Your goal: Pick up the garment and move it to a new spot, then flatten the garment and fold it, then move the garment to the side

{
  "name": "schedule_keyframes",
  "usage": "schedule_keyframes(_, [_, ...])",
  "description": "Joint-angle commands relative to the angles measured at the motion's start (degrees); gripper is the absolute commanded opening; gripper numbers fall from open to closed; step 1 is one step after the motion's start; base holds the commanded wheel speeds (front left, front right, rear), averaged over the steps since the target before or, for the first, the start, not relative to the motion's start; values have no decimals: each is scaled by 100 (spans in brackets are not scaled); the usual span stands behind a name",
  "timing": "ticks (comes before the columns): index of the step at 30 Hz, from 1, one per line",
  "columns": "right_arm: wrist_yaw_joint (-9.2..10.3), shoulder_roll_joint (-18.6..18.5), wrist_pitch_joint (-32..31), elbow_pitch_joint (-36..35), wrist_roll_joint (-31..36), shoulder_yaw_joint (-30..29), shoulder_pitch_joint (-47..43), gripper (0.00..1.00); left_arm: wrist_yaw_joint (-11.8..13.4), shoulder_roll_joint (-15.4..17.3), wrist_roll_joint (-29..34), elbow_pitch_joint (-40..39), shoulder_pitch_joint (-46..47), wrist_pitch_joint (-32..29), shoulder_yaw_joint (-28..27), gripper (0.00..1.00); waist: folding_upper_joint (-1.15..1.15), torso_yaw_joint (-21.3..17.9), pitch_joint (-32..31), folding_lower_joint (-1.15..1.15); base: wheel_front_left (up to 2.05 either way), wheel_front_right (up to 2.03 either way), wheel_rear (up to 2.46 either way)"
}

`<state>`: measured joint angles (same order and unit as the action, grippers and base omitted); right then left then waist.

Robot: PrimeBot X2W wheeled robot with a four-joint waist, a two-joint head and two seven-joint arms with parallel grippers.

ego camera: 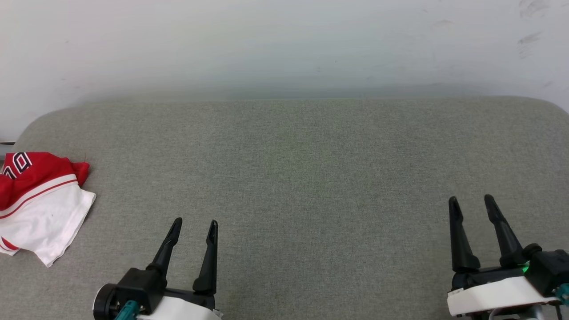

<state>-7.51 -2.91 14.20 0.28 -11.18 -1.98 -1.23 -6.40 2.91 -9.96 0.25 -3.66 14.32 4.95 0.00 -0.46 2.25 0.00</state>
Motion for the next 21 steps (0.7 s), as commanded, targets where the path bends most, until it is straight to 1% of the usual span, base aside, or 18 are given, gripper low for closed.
schedule_keyframes(1, [4, 5, 59, 5, 28, 36, -44, 100, -22, -3, 114, -5, -53, 50, 4, 100, 0, -3, 2, 0, 0, 0, 0])
schedule_keyframes(4, [4, 4, 88, 27, 126, 41, -58, 100, -38, -3, 389, 38, -57, 72, 92, 100, 0, -11, 4, 0, 0, 0, 0])
schedule_keyframes(6, [4, 5, 109, 29, 191, 48, -60, 100, 7, 0, 479, 35, -63, 98, 92, 100, 0, -15, 3, 0, 0, 0, 0])
schedule_keyframes(13, [4, 5, 102, 65, 163, 36, -50, 100, 35, -1, 437, 70, -74, 97, 103, 100, 0, -29, -15, 0, 0, 0, 0])
schedule_keyframes(21, [4, 5, 102, 90, 139, 39, -51, 100, -23, -2, 294, 163, -67, 92, 139, 100, 0, -30, -25, 0, 0, 0, 0])
